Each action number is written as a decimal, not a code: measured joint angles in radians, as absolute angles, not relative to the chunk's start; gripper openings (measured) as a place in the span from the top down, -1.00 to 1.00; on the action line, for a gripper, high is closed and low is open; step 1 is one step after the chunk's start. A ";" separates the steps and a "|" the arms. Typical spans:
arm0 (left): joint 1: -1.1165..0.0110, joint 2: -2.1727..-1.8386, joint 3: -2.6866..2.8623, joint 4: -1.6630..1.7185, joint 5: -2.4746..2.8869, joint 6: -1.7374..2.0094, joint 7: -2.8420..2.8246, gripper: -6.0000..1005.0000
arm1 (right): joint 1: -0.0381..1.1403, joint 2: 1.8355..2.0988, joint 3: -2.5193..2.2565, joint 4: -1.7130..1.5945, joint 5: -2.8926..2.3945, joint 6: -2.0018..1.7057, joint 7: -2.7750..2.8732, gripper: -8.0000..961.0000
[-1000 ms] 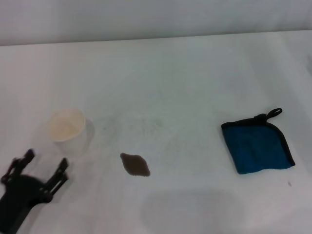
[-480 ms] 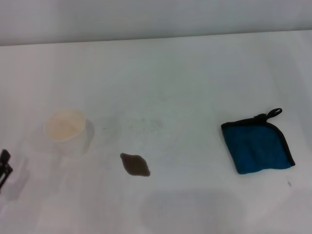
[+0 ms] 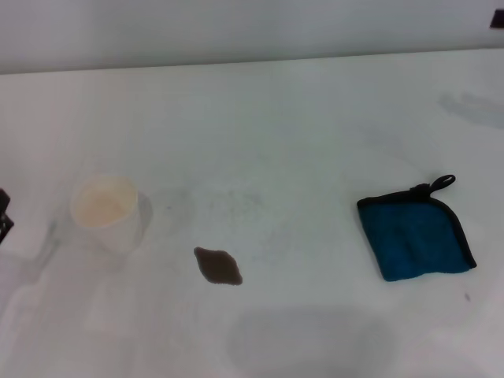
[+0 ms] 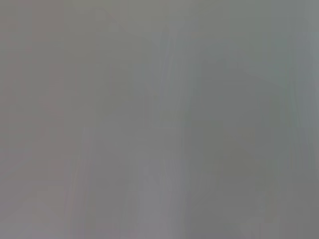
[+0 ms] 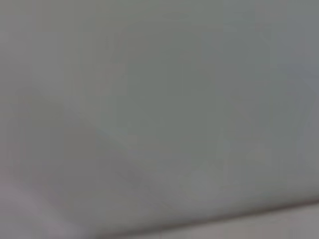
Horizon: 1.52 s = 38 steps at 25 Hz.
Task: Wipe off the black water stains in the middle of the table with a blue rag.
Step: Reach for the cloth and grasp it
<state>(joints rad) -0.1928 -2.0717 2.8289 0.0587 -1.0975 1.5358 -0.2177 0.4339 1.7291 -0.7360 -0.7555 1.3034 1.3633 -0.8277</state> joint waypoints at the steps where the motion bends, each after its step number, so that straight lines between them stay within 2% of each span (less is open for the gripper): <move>1: -0.202 -2.071 2.829 0.050 -1.097 1.549 -0.220 -0.75 | 0.441 1.728 -0.736 -0.798 1.250 1.410 -0.788 -0.50; 3: -0.215 -2.071 2.828 0.034 -1.101 1.581 -0.222 -0.75 | 0.460 1.732 -0.737 -0.867 1.146 1.500 -0.726 -0.50; 5: -0.227 -2.071 2.829 0.018 -1.119 1.619 -0.224 -0.75 | 0.480 1.752 -0.738 -0.940 1.046 1.592 -0.676 -0.50; 6: -0.230 -2.071 2.828 0.012 -1.132 1.634 -0.225 -0.75 | 0.489 1.770 -0.743 -0.989 0.984 1.638 -0.651 -0.50; 8: -0.237 -2.071 2.829 0.006 -1.163 1.657 -0.226 -0.75 | 0.505 1.818 -0.776 -1.087 0.862 1.712 -0.608 -0.50; 13: -0.261 -2.069 2.829 -0.037 -1.198 1.678 -0.232 -0.75 | 0.538 1.985 -0.896 -1.305 0.544 1.789 -0.529 -0.50; 15: -0.271 -2.069 2.829 -0.051 -1.199 1.678 -0.233 -0.75 | 0.540 2.019 -0.968 -1.343 0.489 1.791 -0.486 -0.49; 26: -0.295 -2.067 2.830 -0.110 -1.224 1.678 -0.233 -0.75 | 0.537 2.014 -1.422 -1.368 0.529 1.637 -0.167 -0.41; 38: -0.319 -2.066 2.829 -0.154 -1.230 1.678 -0.233 -0.75 | 0.593 2.017 -1.531 -1.235 0.467 1.594 -0.055 -0.40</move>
<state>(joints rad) -0.3191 -2.0662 2.8286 -0.1537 -1.2300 1.6782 -0.2332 0.5926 2.0173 -1.5314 -1.2352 0.4670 1.5938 -0.0554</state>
